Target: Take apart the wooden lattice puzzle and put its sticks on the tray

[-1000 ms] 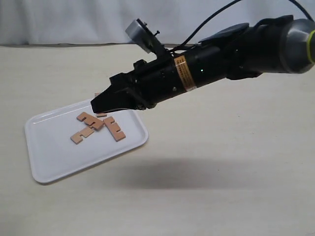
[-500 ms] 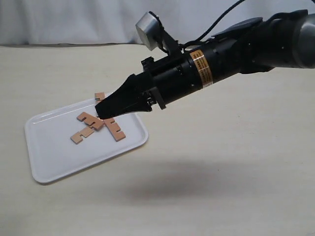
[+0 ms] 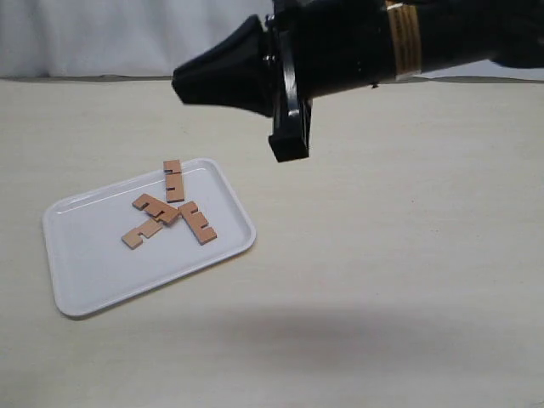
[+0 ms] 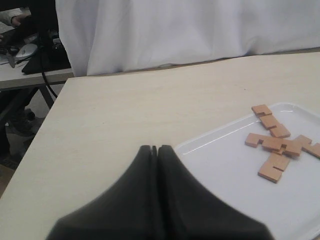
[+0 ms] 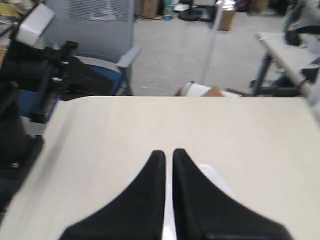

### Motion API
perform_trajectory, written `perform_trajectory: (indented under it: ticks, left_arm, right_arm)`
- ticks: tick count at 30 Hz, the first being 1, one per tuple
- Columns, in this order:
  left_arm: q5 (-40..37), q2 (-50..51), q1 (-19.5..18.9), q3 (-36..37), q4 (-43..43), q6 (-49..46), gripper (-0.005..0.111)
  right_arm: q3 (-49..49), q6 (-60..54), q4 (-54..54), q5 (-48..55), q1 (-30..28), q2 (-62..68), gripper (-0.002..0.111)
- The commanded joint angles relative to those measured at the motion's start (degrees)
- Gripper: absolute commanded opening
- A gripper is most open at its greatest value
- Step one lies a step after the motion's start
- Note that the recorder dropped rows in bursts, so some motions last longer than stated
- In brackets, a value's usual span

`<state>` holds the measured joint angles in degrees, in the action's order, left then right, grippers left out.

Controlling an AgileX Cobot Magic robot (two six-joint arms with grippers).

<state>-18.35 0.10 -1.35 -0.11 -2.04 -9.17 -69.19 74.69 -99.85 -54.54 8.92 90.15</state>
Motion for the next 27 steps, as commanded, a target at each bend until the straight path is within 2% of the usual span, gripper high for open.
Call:
perform_trajectory:
  ticks: [1,5,9,11,14,16,20,22,27]
  left_arm:
    - [0.6,-0.1,0.1,0.1,0.0,0.0,0.000]
    - [0.6,-0.1,0.1,0.1,0.0,0.0,0.000]
    - [0.6,-0.1,0.1,0.1,0.0,0.0,0.000]
    - [0.6,-0.1,0.1,0.1,0.0,0.0,0.000]
    - [0.6,-0.1,0.1,0.1,0.0,0.0,0.000]
    - [0.6,-0.1,0.1,0.1,0.0,0.0,0.000]
    - [0.6,-0.1,0.1,0.1,0.0,0.0,0.000]
    - [0.6,-0.1,0.1,0.1,0.0,0.0,0.000]
    - [0.6,-0.1,0.1,0.1,0.0,0.0,0.000]
  right_arm:
    - [0.2,-7.6,-0.1,13.4,-0.3,-5.6,0.005]
    - [1.7,-6.4,-0.1,38.8,-0.3,-8.8,0.005]
    - [5.9,3.3,0.0,66.7,-0.3,-10.8,0.005]
    - [8.0,5.2,9.3,82.0,-0.3,-11.0,0.005]
    - [8.0,2.6,22.0,97.5,-0.8,-9.7,0.005]
    - [7.1,-6.6,30.9,100.4,-1.2,-9.0,0.005]
    - [3.8,-41.7,59.4,103.2,-1.5,-8.0,0.005]
    - [2.6,-52.0,67.5,106.1,-1.4,-8.0,0.005]
    - [2.5,-51.8,69.1,112.8,-1.5,-10.6,0.005]
